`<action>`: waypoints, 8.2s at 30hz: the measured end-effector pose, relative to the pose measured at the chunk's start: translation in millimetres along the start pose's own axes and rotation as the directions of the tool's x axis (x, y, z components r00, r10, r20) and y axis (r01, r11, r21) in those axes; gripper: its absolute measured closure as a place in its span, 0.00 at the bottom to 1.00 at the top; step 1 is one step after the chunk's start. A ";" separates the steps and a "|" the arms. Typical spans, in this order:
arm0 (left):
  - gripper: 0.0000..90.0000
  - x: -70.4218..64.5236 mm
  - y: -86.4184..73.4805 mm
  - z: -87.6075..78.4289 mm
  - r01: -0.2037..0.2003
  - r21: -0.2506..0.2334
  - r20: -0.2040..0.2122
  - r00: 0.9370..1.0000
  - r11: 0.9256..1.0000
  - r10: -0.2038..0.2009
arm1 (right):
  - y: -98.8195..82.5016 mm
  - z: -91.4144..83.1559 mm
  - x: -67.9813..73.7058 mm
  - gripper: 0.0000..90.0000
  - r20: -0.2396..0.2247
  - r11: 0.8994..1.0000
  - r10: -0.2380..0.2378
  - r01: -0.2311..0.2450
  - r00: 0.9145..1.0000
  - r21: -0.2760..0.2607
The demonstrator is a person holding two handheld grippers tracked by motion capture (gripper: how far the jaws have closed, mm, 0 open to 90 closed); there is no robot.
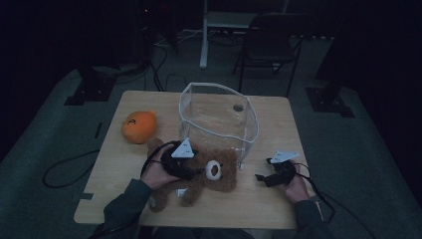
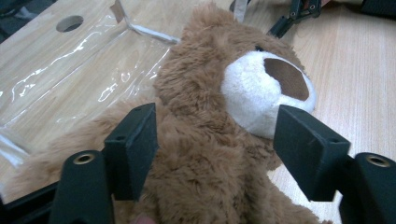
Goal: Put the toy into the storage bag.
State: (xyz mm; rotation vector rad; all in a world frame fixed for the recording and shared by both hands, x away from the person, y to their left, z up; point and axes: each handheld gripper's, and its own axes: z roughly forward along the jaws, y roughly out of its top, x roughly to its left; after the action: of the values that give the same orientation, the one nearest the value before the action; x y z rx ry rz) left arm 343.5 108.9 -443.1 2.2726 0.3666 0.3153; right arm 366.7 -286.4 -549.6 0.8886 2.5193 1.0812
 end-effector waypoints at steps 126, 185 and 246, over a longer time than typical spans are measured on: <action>0.51 -9.5 15.6 -75.2 -0.049 -0.182 -0.248 0.969 0.982 0.002 | -0.9 -1.0 1.4 0.13 0.009 1.000 0.008 -0.008 1.000 0.000; 0.51 17.5 31.3 -123.8 -0.041 -0.267 -0.298 0.954 0.963 -0.042 | -0.9 -1.1 1.3 0.13 0.009 1.000 0.007 -0.007 1.000 0.001; 0.51 43.5 77.1 -159.0 -0.080 -0.314 -0.336 0.941 0.946 -0.032 | -0.8 -1.1 1.3 0.13 0.009 1.000 0.007 -0.007 1.000 0.001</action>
State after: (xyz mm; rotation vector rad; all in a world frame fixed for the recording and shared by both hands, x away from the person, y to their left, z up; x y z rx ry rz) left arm 342.3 182.8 -276.8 1.8980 0.4270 0.7303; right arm 364.8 -286.7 -549.5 0.9015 2.5119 1.0753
